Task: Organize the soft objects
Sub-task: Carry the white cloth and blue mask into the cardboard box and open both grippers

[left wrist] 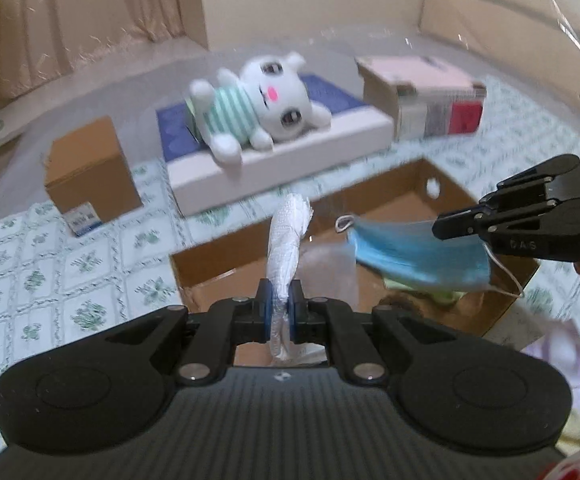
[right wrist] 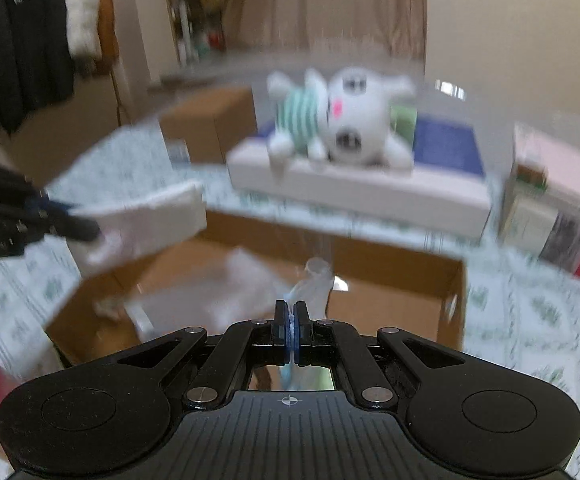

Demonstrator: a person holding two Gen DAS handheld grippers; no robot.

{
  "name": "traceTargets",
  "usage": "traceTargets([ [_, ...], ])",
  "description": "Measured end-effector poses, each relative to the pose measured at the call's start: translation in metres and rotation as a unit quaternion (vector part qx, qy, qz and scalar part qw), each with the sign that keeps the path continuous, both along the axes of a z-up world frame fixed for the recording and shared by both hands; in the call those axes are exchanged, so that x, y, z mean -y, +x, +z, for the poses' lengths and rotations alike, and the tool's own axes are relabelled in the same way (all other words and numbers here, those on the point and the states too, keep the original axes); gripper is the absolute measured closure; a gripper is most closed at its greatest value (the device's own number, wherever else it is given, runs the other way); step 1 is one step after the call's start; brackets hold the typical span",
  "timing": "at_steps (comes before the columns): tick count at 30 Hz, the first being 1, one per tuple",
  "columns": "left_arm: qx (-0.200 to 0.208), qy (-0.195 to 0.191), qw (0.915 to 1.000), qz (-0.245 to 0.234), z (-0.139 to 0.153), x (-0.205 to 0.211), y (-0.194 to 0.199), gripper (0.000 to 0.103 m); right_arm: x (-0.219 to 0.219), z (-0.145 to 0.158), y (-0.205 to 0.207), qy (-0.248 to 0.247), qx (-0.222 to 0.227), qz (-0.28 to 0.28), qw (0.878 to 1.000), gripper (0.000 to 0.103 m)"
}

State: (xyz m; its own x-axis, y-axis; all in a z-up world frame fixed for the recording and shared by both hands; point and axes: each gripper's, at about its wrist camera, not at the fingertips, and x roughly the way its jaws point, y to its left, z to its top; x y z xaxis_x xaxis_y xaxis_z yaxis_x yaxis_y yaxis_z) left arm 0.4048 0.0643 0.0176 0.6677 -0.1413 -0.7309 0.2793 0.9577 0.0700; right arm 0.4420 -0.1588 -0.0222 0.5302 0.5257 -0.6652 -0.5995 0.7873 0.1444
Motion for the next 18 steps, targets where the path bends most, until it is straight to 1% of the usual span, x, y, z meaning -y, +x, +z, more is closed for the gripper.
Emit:
traceTargets([
  [4,-0.028,0.014,0.9993,-0.02,-0.021,0.005,0.014,0.097,-0.003,-0.027,0.012,-0.047,-0.036,0.0,0.998,0.101],
  [7,-0.053,0.022,0.9979,-0.03,-0.036,0.007,0.023,0.096,-0.002,-0.042,0.019,-0.083,-0.045,-0.013,0.995,0.101],
  [9,-0.068,0.023,0.9968,-0.036,-0.043,0.008,0.027,0.096,0.0,-0.047,0.021,-0.094,-0.05,-0.014,0.994,0.101],
  [11,-0.074,0.027,0.9963,-0.037,-0.047,0.008,0.028,0.093,0.004,-0.049,0.022,-0.088,-0.058,-0.013,0.994,0.101],
  [14,-0.082,0.024,0.9955,-0.041,-0.049,0.009,0.029,0.085,0.008,-0.051,0.02,-0.086,-0.06,-0.018,0.994,0.1],
  [16,-0.082,0.023,0.9955,-0.04,-0.046,0.009,0.026,0.068,0.01,-0.049,0.016,-0.081,-0.063,-0.019,0.995,0.096],
  [17,-0.079,0.02,0.9959,-0.04,-0.043,0.008,0.024,0.067,0.011,-0.046,0.012,-0.076,-0.063,-0.02,0.995,0.08],
  [18,-0.077,0.015,0.9962,-0.039,-0.039,0.007,0.022,0.066,0.01,-0.042,0.011,-0.071,-0.062,-0.022,0.995,0.053],
])
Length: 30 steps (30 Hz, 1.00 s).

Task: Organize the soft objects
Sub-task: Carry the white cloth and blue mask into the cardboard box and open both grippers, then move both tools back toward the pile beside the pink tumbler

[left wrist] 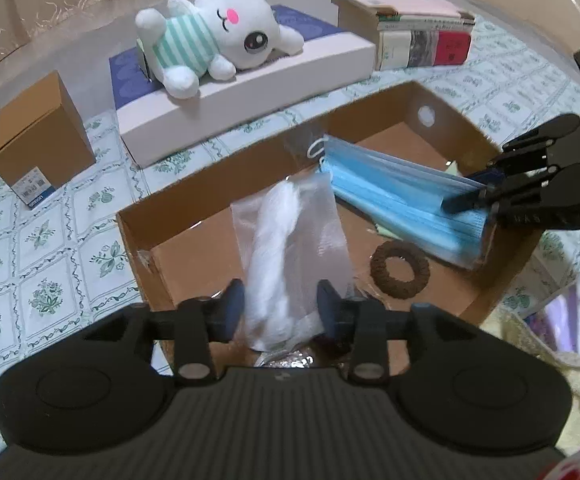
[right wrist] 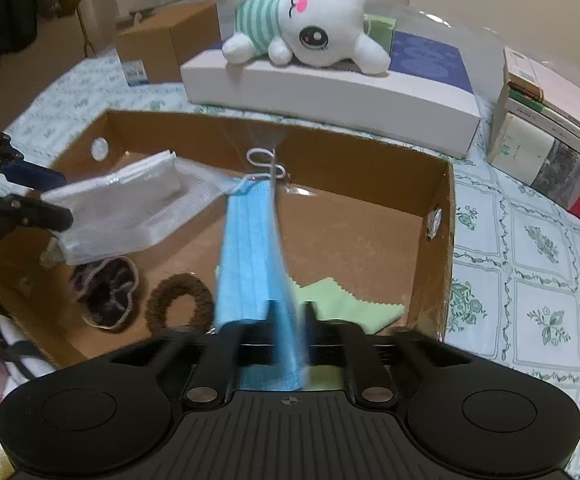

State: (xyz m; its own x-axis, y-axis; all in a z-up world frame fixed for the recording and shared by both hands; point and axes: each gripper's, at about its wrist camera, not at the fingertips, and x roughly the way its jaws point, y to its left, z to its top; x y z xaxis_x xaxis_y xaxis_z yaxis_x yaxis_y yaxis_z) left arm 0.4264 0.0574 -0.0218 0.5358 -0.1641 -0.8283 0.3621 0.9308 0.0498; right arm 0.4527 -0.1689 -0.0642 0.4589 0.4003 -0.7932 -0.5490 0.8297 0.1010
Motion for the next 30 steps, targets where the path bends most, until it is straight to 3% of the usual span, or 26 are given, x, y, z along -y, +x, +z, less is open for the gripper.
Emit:
traceTargets([
  [2,0.003,-0.009,0.9999,0.006,0.008,-0.002,-0.005,0.065,0.003,0.009,-0.007,0.013,0.01,-0.009,1.0,0.035],
  [10,0.052,-0.044,0.9967,0.044,0.06,-0.017,-0.051,0.065,0.022,0.064,-0.048,0.043,0.054,-0.038,0.997,0.035],
  [19,0.116,-0.098,0.9844,0.088,0.1,-0.007,-0.164,0.065,0.046,0.125,-0.159,0.112,0.109,-0.06,0.986,0.034],
  [25,0.162,-0.113,0.973,0.12,0.104,0.004,-0.247,0.064,0.06,0.135,-0.248,0.172,0.134,-0.067,0.974,0.034],
  [30,0.181,-0.124,0.965,0.143,0.096,0.012,-0.302,0.056,0.069,0.123,-0.31,0.197,0.133,-0.093,0.967,0.032],
])
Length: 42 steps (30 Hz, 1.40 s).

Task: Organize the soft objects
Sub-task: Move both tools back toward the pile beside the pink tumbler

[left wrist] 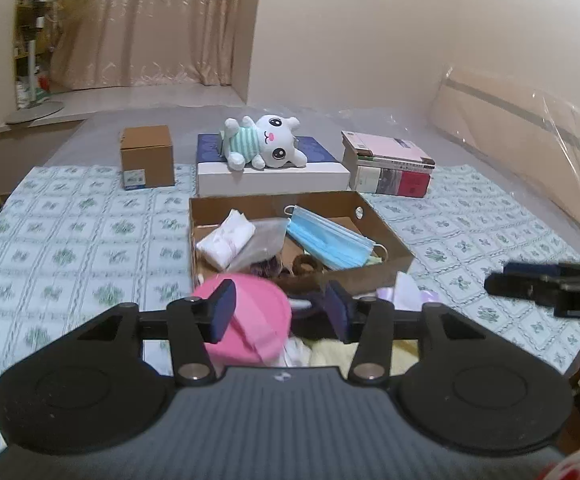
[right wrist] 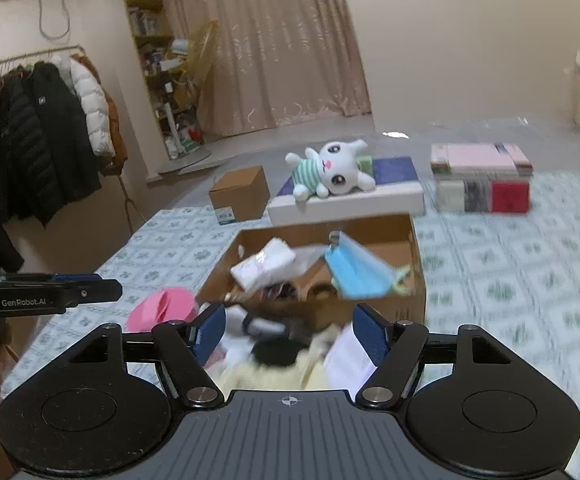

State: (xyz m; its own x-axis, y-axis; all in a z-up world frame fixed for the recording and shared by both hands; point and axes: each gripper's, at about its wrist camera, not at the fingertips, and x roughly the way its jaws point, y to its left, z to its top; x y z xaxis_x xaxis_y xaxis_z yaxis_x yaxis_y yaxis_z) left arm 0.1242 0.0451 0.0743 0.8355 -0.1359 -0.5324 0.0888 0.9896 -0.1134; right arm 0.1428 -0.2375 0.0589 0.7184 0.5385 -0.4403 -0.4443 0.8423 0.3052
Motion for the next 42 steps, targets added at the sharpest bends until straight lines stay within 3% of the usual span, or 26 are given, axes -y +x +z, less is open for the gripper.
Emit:
traceTargets([
  [9,0.011,-0.007,0.9984,0.055,-0.026,0.011,-0.064,0.044,0.005,-0.021,-0.061,-0.002,-0.019,-0.015,1.0,0.031],
  [15,-0.004,-0.001,0.9977,0.068,-0.041,0.014,-0.079,0.04,0.003,-0.025,-0.079,-0.02,-0.012,-0.015,1.0,0.031],
  [26,-0.019,0.021,0.9961,0.084,-0.055,0.009,-0.078,0.04,-0.007,-0.036,-0.074,-0.034,-0.022,-0.003,0.999,0.03],
  [42,-0.054,-0.006,0.9959,0.072,-0.075,-0.005,-0.057,0.038,-0.03,-0.057,-0.044,-0.057,-0.034,0.015,0.998,0.03],
])
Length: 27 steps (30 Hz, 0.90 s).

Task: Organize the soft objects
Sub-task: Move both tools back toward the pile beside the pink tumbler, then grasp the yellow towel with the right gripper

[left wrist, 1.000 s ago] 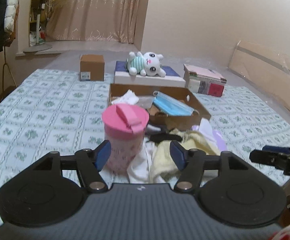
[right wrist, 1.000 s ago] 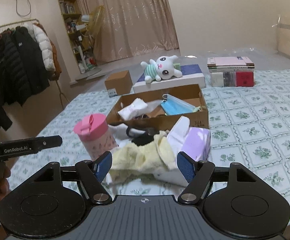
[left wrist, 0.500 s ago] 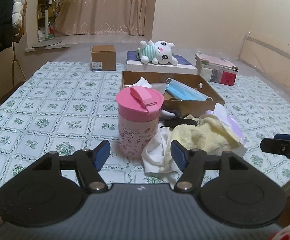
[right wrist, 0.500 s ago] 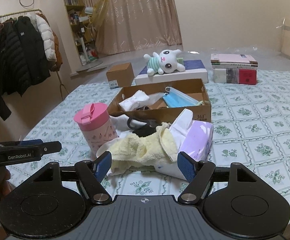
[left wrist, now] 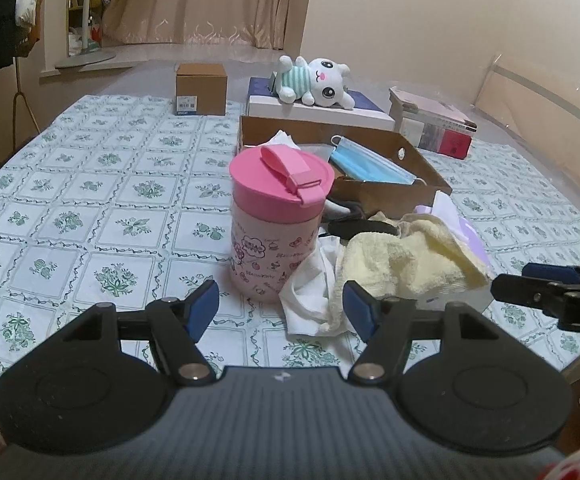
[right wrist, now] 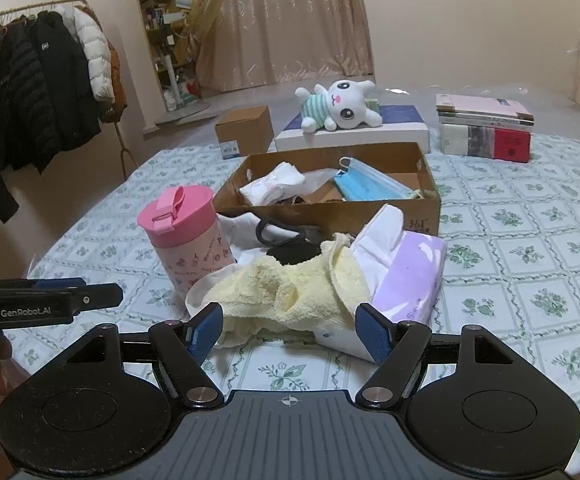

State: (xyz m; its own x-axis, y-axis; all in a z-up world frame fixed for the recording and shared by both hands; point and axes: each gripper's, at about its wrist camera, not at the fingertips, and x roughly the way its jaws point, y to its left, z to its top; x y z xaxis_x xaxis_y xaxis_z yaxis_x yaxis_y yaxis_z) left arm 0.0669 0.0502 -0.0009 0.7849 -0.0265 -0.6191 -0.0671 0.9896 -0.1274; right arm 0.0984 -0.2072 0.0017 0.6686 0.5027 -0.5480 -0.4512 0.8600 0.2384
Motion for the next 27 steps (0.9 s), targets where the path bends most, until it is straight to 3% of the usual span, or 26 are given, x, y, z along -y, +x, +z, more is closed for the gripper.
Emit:
traceTargets([
  [10,-0.011,-0.004,0.9999,0.004,-0.012,-0.008,0.019,0.038,-0.036,-0.023,0.037,-0.041,-0.002,0.03,0.999,0.028],
  [17,-0.021,-0.012,0.9997,0.009,-0.023,-0.015,0.033,0.038,-0.067,-0.04,0.066,-0.049,-0.01,0.044,0.998,0.019],
  [25,-0.033,-0.024,0.9991,0.007,-0.037,-0.02,0.048,0.038,-0.097,-0.066,0.093,-0.126,0.009,0.061,0.99,0.019],
  [26,-0.034,-0.025,0.9991,0.008,-0.038,-0.021,0.049,0.038,-0.099,-0.068,0.094,-0.13,0.008,0.062,0.99,0.023],
  [27,-0.036,-0.026,0.999,0.009,-0.04,-0.022,0.05,0.038,-0.1,-0.069,0.094,-0.132,0.008,0.061,0.989,0.04],
])
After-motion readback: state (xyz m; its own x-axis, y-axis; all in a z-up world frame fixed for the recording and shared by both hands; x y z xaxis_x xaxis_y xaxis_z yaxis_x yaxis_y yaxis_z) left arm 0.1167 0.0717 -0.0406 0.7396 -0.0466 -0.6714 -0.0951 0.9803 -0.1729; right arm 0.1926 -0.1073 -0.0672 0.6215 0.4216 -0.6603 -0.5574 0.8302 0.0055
